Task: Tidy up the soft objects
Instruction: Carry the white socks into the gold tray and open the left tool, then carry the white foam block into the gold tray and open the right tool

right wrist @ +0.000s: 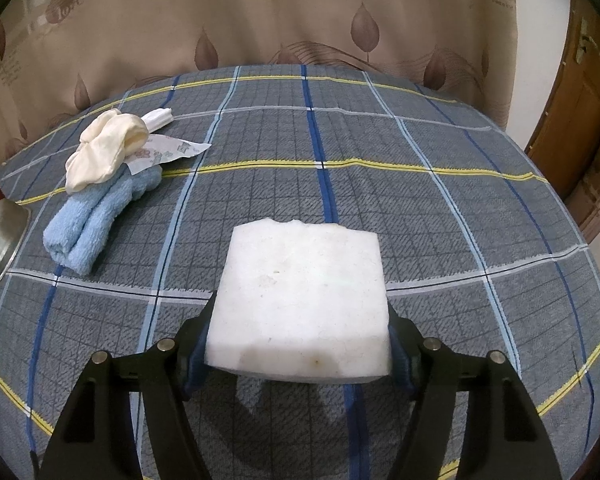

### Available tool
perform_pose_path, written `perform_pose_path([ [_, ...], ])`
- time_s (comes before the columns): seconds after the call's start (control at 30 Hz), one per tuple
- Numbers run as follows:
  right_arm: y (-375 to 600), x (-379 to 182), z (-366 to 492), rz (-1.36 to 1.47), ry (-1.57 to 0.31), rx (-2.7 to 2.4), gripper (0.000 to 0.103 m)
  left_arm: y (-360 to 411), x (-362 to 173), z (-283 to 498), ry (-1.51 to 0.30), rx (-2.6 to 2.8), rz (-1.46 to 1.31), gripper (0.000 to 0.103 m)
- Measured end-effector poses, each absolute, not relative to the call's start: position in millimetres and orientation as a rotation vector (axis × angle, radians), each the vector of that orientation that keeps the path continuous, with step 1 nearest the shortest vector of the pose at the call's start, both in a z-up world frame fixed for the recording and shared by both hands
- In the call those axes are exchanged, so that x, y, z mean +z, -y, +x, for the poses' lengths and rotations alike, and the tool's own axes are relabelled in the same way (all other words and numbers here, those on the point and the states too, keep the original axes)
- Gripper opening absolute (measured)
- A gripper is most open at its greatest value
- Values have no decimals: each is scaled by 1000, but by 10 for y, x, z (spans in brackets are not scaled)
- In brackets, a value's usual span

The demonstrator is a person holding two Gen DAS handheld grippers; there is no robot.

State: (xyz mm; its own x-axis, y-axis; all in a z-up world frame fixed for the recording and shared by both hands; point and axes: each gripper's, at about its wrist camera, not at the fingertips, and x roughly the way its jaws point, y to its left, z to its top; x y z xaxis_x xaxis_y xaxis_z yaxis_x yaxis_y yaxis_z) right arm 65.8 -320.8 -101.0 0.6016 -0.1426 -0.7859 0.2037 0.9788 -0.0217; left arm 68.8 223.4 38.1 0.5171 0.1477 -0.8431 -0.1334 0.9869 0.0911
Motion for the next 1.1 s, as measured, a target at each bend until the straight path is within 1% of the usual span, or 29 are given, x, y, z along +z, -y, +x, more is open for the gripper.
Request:
perform_pose_path([
  [0.2, 3103, -940, 568, 51, -934, -195, 65, -2385, 296, 553, -1000, 206, -53, 44],
  [0.43, 2702, -709, 330, -53, -962, -104, 65, -2501, 186, 502, -985, 285, -67, 44],
  [0.7, 1889, -453, 244, -130, -937, 117, 65, -2730, 57, 408, -1006, 317, -163, 44],
  [0.87, 1251, -281, 289, -178, -862, 271, 65, -2829, 69, 331, -991, 342, -181, 44],
  [1.1, 447, -177, 321, -248, -844, 470, 65, -2929, 60, 268, -982, 378, -184, 44],
])
